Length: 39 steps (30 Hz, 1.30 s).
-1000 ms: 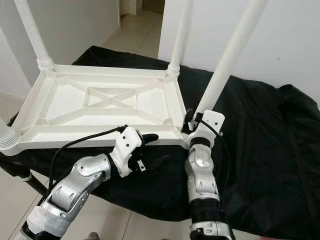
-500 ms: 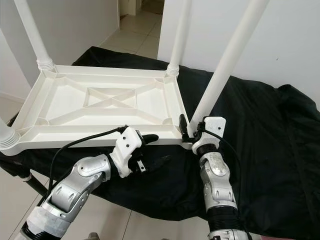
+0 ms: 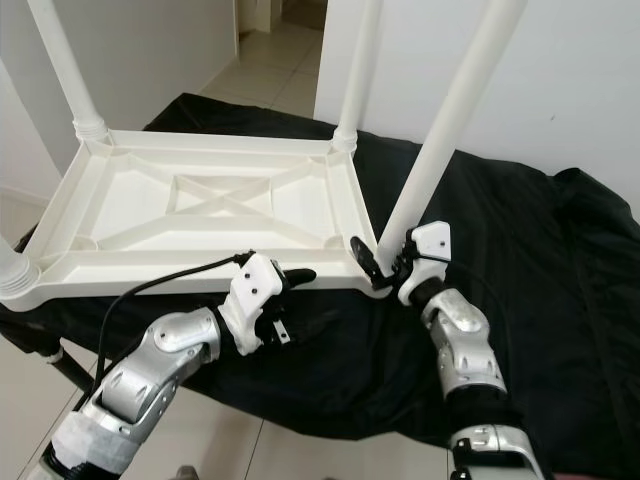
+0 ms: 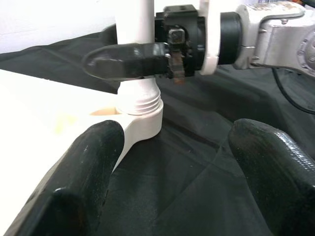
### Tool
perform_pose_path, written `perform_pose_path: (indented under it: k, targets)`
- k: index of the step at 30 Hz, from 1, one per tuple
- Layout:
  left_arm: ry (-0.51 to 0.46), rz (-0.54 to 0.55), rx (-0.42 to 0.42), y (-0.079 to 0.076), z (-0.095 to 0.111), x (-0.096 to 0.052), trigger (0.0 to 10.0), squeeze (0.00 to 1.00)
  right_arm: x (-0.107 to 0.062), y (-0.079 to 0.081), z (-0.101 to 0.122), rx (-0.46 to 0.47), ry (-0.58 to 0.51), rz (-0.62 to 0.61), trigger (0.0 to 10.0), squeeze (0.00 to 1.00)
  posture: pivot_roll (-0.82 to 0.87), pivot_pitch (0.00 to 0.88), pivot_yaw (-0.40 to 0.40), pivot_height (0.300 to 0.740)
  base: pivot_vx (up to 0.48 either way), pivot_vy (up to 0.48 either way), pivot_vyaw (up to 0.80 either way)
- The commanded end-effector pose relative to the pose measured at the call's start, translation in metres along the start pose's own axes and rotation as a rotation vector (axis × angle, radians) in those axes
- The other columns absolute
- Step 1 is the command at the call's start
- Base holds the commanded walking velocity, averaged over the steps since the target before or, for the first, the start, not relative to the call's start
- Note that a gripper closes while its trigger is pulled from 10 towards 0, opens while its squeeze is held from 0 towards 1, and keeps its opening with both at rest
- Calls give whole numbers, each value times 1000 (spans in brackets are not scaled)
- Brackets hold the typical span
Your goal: Building children table
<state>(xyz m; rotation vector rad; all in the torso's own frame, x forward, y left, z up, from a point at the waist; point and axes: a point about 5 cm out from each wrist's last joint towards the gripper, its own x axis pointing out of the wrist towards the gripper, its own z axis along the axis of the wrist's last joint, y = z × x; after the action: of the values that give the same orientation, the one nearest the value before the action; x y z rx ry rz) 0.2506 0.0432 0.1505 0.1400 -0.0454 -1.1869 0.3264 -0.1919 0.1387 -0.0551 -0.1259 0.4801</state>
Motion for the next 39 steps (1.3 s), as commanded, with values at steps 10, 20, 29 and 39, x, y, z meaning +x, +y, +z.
perform_pose_path:
  k: [10, 20, 29, 39]
  targets:
    - [-5, 8, 18, 2, 3, 3, 10000, 0, 5, -11, -8, -17, 63, 55, 0, 0, 3, 0, -101, 740, 0, 0, 0]
    - [-8, 23, 18, 4, 4, 2, 10000, 0, -1, -17, -14, 8, 79, 42, 10000, 0, 2, 0, -105, 740, 0, 0, 0]
    - [-12, 24, 17, 5, 4, 3, 10000, 0, 3, -4, -18, 28, 85, -49, 10000, 0, -10, 0, -103, 740, 0, 0, 0]
    - [-16, 20, 11, 4, 4, 5, 10000, 0, 11, 6, -20, 56, 89, -361, 10000, 0, -25, 0, -91, 740, 0, 0, 0]
